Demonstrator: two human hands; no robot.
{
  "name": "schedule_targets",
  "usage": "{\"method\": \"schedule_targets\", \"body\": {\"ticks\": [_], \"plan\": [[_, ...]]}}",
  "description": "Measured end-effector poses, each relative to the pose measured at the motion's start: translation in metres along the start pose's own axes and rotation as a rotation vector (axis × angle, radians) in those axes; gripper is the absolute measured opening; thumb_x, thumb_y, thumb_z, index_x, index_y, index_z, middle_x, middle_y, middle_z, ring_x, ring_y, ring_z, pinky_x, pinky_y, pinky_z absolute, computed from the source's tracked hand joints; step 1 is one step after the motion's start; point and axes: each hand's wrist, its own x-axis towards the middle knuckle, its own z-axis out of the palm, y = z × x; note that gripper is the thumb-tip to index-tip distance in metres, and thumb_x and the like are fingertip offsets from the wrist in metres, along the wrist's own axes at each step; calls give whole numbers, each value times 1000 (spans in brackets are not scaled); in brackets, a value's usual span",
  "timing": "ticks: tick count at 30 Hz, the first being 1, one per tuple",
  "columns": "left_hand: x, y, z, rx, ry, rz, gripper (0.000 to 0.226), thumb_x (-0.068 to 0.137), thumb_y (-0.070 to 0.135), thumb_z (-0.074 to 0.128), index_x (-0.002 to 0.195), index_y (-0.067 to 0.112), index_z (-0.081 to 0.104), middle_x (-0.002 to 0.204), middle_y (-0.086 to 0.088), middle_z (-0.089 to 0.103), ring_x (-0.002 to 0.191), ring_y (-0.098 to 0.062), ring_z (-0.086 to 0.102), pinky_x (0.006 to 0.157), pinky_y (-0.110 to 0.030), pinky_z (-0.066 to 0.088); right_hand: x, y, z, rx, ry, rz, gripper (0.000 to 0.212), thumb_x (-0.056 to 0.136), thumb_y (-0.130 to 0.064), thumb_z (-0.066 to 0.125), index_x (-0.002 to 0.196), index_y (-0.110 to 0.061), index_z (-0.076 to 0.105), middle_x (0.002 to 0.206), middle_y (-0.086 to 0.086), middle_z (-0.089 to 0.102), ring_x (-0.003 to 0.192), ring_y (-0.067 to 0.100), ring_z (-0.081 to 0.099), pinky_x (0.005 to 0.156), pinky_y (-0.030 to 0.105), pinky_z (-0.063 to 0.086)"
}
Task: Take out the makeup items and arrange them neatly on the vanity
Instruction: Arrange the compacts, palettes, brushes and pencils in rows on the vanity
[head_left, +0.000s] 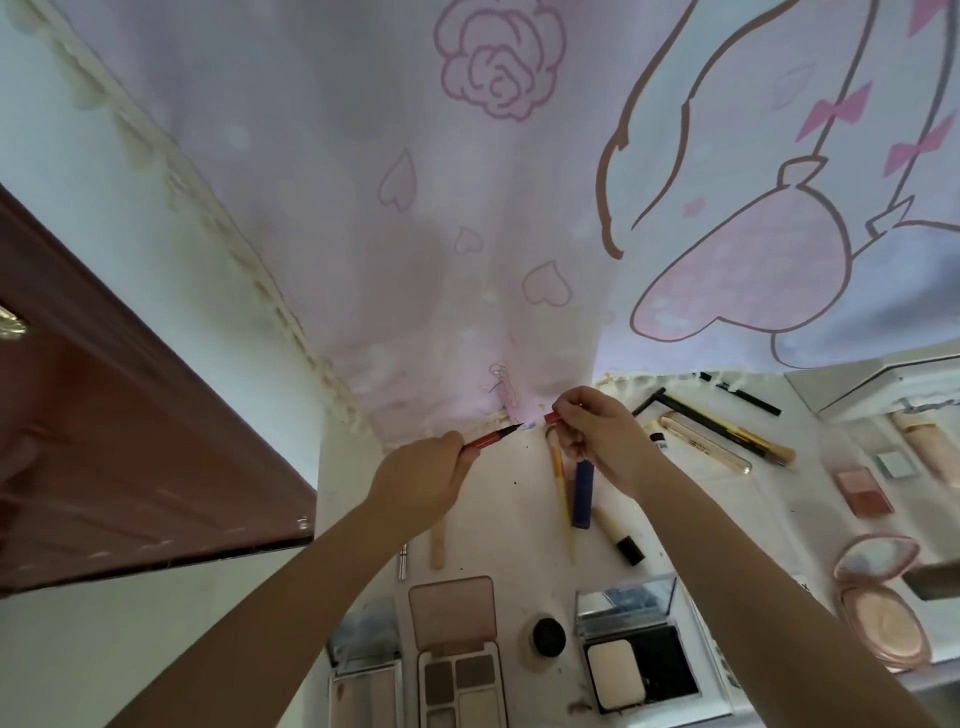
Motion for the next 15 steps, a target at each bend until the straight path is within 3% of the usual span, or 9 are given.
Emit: {"method": "schedule_targets", "body": {"ticks": [2, 6, 11, 15], "plan": [[-1, 0, 1, 6, -12, 0, 37, 100, 35, 24, 98, 8, 49, 67, 3, 45, 82, -28, 60, 65, -32, 39, 1, 2, 5, 14, 3, 10, 25, 95, -3, 41, 72, -8, 48, 51, 2, 45, 47, 13, 35, 46, 23, 27], [-3, 2, 5, 44, -14, 9, 38, 100, 36, 24, 101, 8, 50, 90, -9, 64, 82, -27, 62, 67, -32, 42, 4, 8, 12, 38, -8, 29, 26, 95, -4, 41, 71, -9, 49, 48, 0, 45, 44, 11, 35, 45, 20, 29], [-5, 6, 7, 69, -52, 11, 39, 100, 36, 23, 105, 8, 50, 96, -9, 63, 85, -26, 60, 62, -27, 33, 7, 16, 19, 26, -83, 30, 25, 95, -3, 41, 72, -8, 49, 44, -3, 46, 42, 10, 36, 44, 19, 30], [-6, 8, 11, 17, -62, -2, 36, 100, 34, 25, 106, 8, 50, 94, -9, 62, 82, -27, 60, 64, -31, 40, 9, 23, 25, -47, -130, 42, 23, 95, -3, 40, 74, -7, 49, 43, -3, 50, 40, 9, 40, 43, 20, 33]]}}
